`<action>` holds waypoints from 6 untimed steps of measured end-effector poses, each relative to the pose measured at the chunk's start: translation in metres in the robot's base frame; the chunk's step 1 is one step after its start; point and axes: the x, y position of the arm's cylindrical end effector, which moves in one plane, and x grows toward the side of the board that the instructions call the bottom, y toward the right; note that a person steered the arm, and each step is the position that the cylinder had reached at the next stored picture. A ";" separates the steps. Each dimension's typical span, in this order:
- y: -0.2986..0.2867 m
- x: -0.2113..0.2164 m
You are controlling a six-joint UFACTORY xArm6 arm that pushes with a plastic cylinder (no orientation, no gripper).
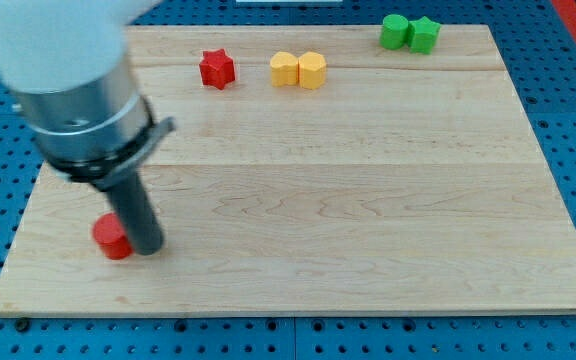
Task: Move your arm close to the yellow heart
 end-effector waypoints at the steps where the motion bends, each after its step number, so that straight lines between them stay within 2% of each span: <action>1: -0.009 -0.009; 3: 0.096 -0.060; 6: 0.108 -0.226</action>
